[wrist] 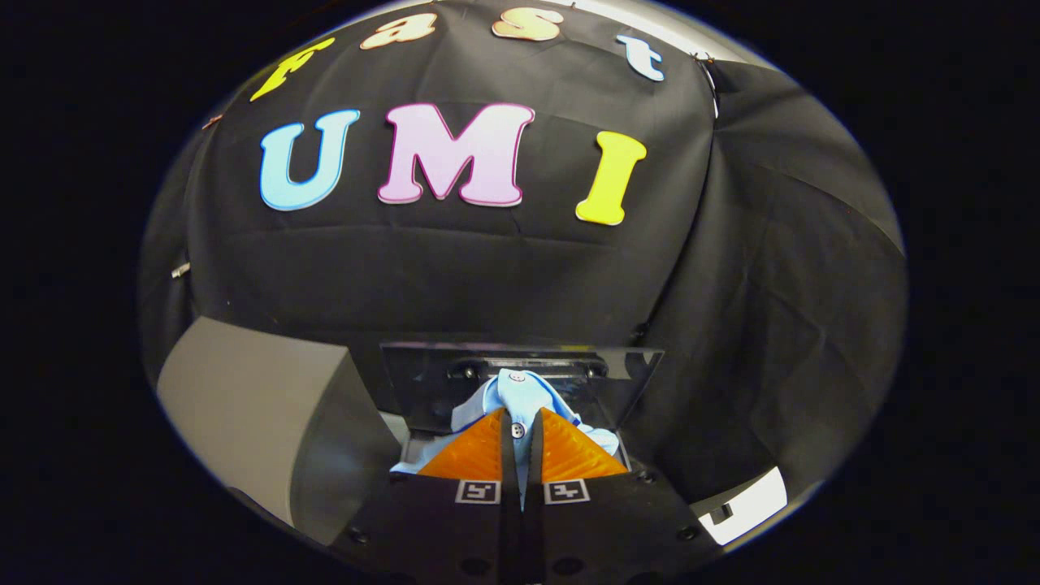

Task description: Put the clothes into the washing machine and then close the washing machine lid.

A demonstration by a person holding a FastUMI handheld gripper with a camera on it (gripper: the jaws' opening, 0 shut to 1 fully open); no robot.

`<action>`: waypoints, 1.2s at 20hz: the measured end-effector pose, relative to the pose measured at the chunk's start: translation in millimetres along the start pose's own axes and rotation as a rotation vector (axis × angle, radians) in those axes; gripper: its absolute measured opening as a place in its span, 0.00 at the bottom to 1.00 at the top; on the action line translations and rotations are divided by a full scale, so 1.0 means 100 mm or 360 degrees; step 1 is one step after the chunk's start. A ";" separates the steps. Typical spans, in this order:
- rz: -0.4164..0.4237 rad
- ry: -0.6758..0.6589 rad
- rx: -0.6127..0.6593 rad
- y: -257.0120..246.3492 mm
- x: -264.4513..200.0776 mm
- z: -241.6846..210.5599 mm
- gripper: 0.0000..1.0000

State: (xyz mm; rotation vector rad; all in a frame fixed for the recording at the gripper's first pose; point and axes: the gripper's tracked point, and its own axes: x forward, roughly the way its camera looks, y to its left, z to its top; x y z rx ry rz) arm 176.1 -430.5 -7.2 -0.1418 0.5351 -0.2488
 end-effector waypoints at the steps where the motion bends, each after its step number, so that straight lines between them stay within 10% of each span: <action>1: 0.0000 0.0027 -0.0011 -0.03 0.07 -0.11 0.05; 24: 0.0076 0.0741 0.0086 -0.12 1.26 -2.49 0.05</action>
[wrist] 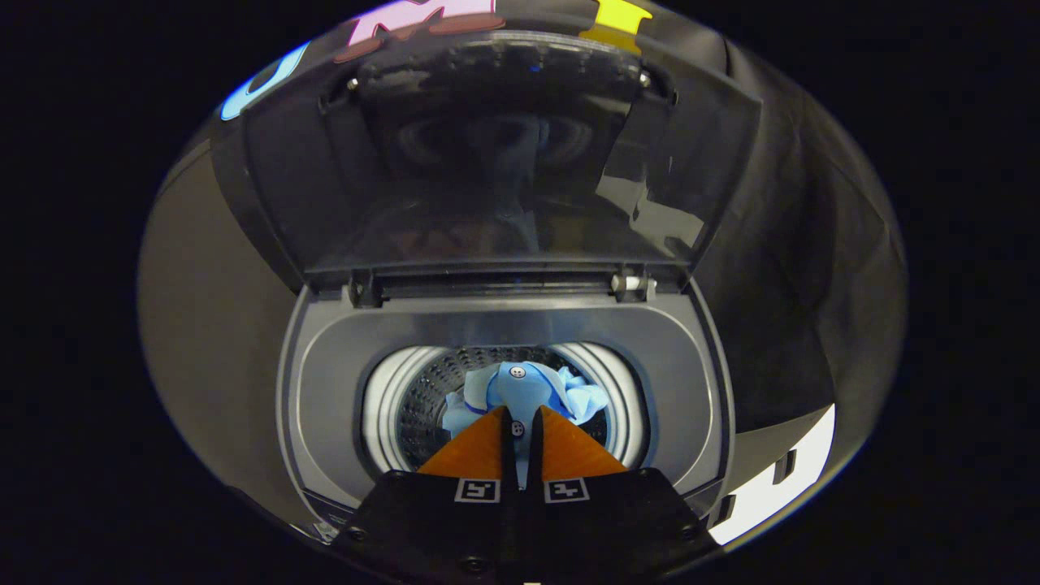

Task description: Put the clothes into the washing machine and then close the washing machine lid.

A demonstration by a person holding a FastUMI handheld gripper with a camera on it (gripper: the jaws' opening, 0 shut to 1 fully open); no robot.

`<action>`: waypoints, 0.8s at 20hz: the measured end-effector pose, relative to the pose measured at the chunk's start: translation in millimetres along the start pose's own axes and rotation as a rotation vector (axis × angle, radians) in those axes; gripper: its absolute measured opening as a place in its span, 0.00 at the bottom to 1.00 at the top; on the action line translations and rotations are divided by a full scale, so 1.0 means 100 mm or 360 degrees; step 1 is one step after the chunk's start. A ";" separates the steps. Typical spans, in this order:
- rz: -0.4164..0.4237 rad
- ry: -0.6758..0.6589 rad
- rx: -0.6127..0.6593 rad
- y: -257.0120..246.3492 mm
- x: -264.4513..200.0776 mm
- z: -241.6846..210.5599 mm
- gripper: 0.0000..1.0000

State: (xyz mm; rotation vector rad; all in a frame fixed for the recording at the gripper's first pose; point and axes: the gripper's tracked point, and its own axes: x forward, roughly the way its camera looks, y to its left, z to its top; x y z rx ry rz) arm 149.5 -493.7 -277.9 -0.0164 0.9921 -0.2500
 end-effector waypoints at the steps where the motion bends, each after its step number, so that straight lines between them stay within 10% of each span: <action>1: -0.0004 0.0032 -0.0009 0.00 0.09 -0.07 0.05; 13: -0.0080 0.0297 -0.0112 -0.09 0.51 -0.52 0.07; 16: 0.0007 0.0341 -0.0110 0.04 0.52 -0.55 0.75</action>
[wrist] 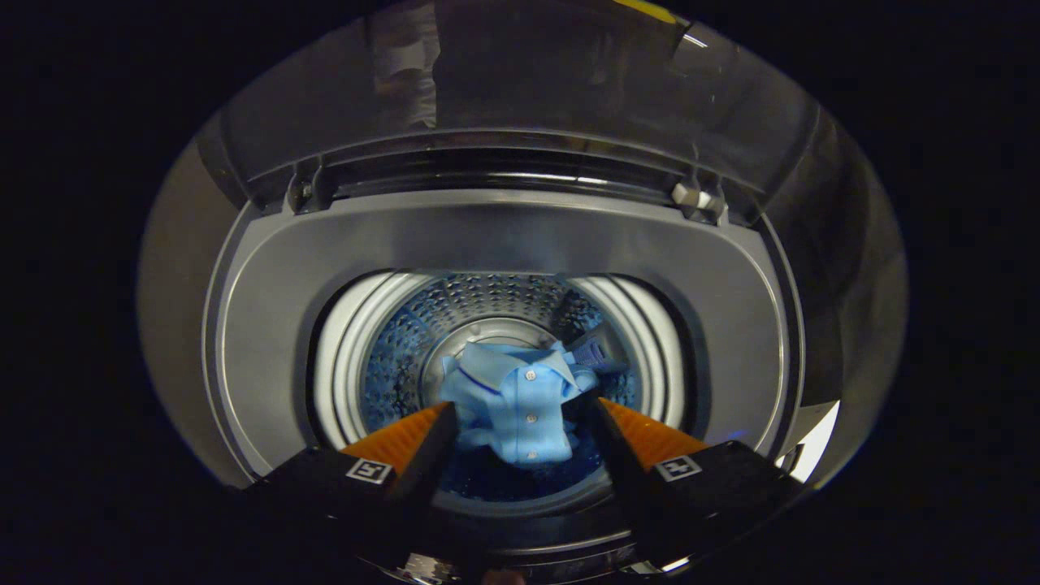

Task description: Put the clothes into the washing machine and then close the washing machine lid.

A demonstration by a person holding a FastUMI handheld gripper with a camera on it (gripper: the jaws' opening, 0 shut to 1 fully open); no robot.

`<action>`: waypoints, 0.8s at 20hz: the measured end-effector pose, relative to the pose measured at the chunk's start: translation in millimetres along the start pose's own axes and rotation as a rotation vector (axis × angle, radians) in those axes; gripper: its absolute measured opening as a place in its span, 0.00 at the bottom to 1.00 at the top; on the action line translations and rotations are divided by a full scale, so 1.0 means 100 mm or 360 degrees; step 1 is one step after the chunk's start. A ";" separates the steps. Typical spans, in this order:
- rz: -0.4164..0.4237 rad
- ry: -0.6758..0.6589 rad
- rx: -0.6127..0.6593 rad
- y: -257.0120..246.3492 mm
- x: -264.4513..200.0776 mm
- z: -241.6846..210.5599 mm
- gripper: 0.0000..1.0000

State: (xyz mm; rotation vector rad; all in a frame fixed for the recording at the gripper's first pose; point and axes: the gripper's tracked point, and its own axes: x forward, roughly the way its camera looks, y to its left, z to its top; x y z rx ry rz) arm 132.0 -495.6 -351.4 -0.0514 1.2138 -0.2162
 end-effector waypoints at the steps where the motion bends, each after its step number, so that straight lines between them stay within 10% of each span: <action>1: -0.0007 0.0018 -0.0012 -0.02 0.01 -0.04 0.98; 16: -0.0014 -0.0201 0.0125 -0.14 -0.58 0.33 0.99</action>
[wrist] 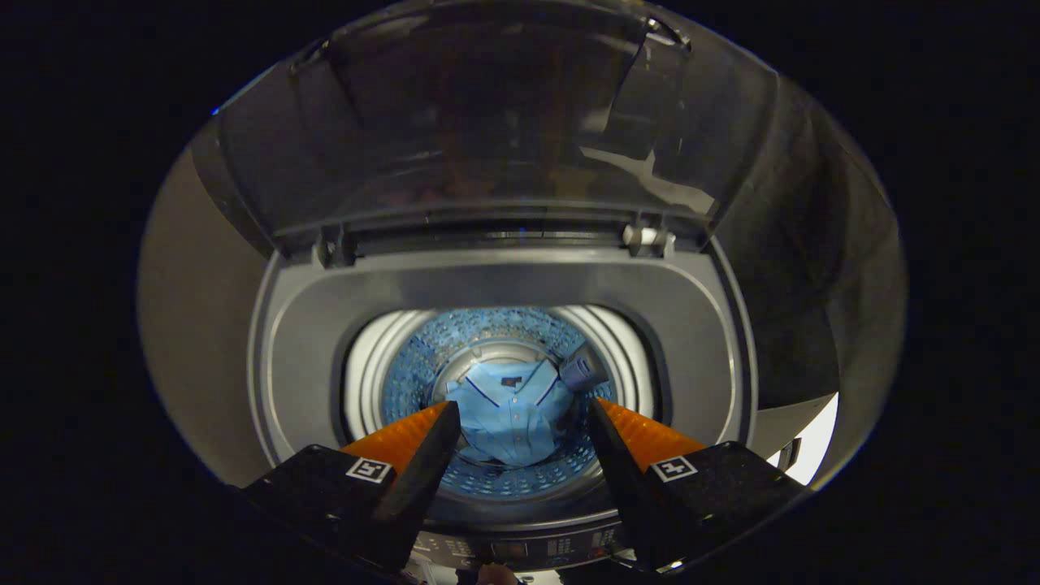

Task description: Put the clothes into the washing machine and then close the washing machine lid.

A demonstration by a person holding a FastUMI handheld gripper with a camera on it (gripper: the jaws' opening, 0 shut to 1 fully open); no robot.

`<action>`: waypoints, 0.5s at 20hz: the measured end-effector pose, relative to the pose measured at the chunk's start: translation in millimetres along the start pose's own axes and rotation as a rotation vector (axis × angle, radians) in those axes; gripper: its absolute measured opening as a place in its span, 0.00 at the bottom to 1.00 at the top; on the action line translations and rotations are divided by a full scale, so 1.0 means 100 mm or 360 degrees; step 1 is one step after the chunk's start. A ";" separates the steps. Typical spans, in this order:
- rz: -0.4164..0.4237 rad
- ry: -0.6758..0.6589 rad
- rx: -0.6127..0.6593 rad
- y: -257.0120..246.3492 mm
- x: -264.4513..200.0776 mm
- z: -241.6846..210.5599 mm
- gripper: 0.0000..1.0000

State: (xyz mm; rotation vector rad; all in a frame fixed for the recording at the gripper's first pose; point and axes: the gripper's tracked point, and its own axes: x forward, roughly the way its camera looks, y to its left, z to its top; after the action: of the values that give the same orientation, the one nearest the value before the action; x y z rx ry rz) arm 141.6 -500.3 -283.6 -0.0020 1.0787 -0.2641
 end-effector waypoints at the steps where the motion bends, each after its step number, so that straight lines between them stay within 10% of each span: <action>1: 0.0001 -0.0041 0.0007 -0.01 -0.12 0.12 0.99; 10: 0.0036 -0.0411 0.0027 0.06 -1.19 1.34 0.99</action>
State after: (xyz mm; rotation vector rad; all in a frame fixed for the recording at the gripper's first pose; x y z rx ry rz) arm 206.4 -485.9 -117.8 -0.0084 0.8194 -0.2456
